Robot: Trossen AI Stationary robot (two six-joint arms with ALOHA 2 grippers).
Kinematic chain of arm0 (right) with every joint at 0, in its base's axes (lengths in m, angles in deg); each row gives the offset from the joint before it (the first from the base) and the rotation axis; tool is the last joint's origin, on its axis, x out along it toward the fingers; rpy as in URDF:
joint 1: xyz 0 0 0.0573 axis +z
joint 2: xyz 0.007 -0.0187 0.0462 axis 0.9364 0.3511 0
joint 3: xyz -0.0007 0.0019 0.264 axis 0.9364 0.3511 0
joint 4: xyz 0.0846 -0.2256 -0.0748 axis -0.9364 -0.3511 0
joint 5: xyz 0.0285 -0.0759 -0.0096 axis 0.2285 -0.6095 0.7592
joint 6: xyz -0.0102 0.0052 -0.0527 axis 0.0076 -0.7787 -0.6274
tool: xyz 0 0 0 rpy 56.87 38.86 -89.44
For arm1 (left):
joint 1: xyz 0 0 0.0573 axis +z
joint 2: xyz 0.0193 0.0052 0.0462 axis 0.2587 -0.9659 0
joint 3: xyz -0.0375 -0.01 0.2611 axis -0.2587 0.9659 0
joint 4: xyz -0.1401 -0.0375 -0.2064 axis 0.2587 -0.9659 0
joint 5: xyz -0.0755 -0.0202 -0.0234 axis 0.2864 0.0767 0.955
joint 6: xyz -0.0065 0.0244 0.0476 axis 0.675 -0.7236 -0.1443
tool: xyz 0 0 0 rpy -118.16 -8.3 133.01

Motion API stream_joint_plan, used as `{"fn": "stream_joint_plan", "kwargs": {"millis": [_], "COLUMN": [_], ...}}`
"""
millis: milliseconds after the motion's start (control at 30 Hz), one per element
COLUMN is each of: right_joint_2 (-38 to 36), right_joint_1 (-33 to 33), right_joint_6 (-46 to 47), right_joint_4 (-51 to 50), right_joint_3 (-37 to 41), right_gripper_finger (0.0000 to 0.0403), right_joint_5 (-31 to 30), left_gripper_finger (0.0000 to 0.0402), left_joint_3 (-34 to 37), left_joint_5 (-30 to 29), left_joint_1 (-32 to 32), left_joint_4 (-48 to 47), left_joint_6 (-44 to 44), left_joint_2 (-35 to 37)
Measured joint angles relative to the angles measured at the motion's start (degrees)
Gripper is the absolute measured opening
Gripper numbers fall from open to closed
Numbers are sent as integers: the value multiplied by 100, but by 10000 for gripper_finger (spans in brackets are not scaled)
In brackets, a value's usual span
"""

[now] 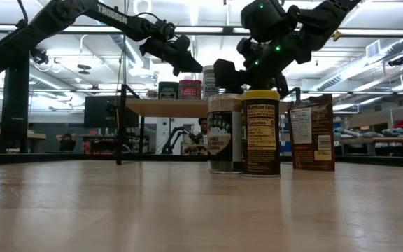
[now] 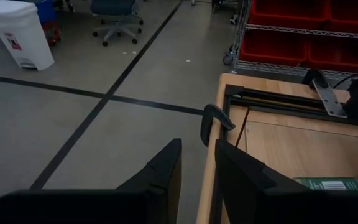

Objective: Shelf spices
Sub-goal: Put the green seasoning bottle on the shelf

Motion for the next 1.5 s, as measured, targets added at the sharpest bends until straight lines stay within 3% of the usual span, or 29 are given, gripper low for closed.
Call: {"fn": "stream_joint_plan", "kwargs": {"millis": [967,1500], "right_joint_2": [-15,-17], "right_joint_1": [918,1473], "right_joint_6": [-644,-2848], "right_joint_4": [257,2016], "right_joint_3": [0,-4], "right_gripper_finger": [206,205], "right_joint_5": [-1539,-2629], "left_gripper_finger": [102,102], "left_joint_3": [0,0], "left_joint_5": [-2,-4], "left_joint_1": [-145,-339], "left_joint_4": [46,38], "left_joint_6": [173,326], "left_joint_2": [0,0]}}
